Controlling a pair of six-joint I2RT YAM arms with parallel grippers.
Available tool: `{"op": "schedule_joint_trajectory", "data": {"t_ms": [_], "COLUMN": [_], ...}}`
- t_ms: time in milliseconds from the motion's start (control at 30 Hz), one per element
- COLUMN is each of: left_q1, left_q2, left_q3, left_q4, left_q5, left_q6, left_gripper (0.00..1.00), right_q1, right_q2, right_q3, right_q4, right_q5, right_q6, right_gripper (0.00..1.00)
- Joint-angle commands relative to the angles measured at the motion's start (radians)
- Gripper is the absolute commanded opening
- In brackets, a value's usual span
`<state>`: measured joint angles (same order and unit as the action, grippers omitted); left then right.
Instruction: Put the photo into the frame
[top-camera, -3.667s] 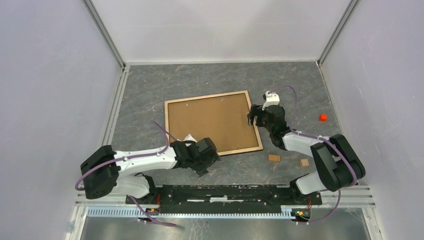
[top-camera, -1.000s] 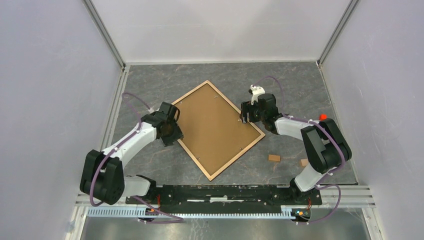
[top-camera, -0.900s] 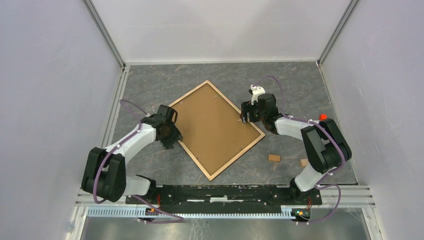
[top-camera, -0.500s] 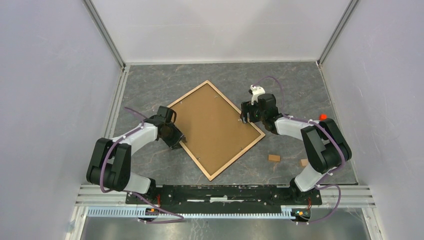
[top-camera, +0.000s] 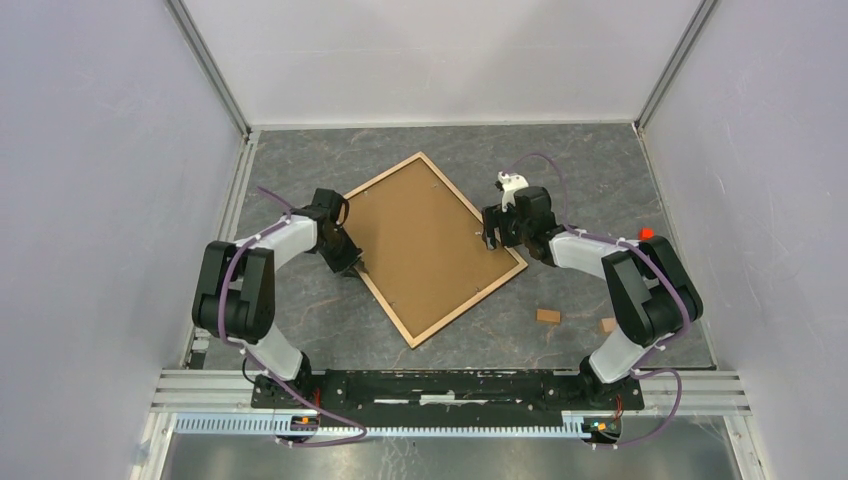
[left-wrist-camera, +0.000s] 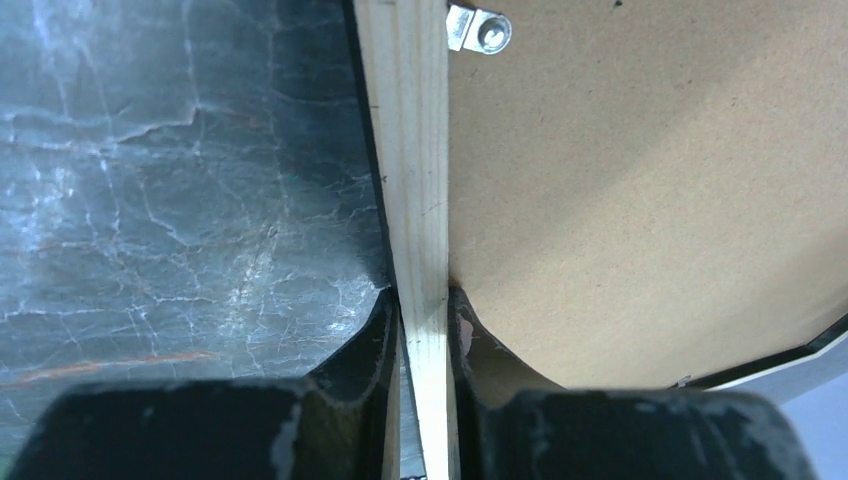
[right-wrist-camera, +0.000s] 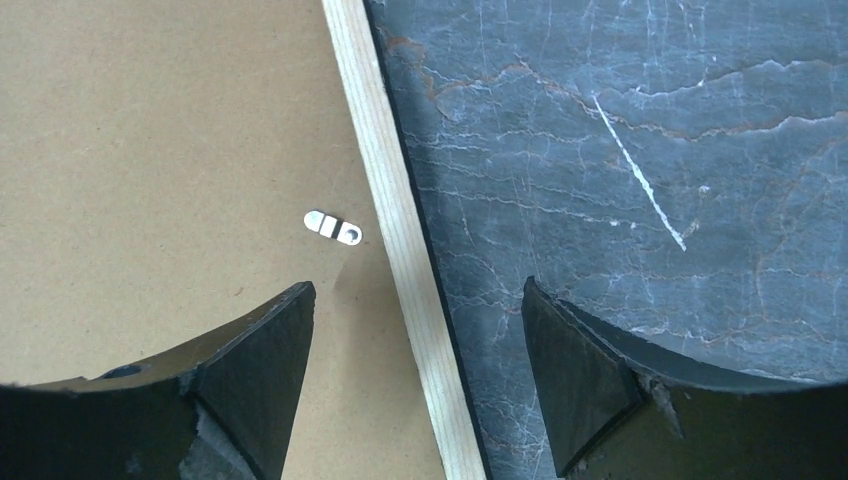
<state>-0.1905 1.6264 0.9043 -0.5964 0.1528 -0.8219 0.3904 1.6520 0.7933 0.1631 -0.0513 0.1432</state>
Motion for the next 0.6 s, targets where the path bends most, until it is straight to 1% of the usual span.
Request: {"op": "schedule_joint_trajectory", "data": {"t_ms": [0, 100, 233, 333, 433, 567], "left_q1": [0.022, 0.026, 0.028, 0.028, 0.028, 0.028], "left_q2": [0.094, 0.115, 0.106, 0.099, 0.095, 0.099], "left_q3": [0.028, 0.032, 0.021, 0.017, 0.02, 0.033], "left_q4": [0.026, 0.037, 0.049, 0.044, 0.043, 0.03], "left_q5": [-0.064, -0.052, -0.038, -0.031, -0.024, -0.026], "left_q6": [0.15, 0.163, 0.167, 0.171, 0.173, 0.176], "left_gripper": [0.11, 0.08, 0.07, 0.07, 0.07, 0.02], "right_q1": [0.004, 0.004, 0.007, 0.011, 0.026, 0.042], "right_q2": [0.003, 0.003, 0.034, 0.063, 0.111, 0.163], "right_q3": [0.052, 0.053, 0.075, 0.104, 0.161, 0.22], "right_q4": [-0.01, -0.02, -0.013, -0.005, -0.042, -0.102], "right_q5": [-0.022, 0.02, 0.045, 0.045, 0.042, 0.079], "right_q6": [-0.036, -0.052, -0.041, -0.037, -0.033, -0.036], "right_gripper": [0.82, 0.84, 0.78, 0.77, 0.76, 0.74]}}
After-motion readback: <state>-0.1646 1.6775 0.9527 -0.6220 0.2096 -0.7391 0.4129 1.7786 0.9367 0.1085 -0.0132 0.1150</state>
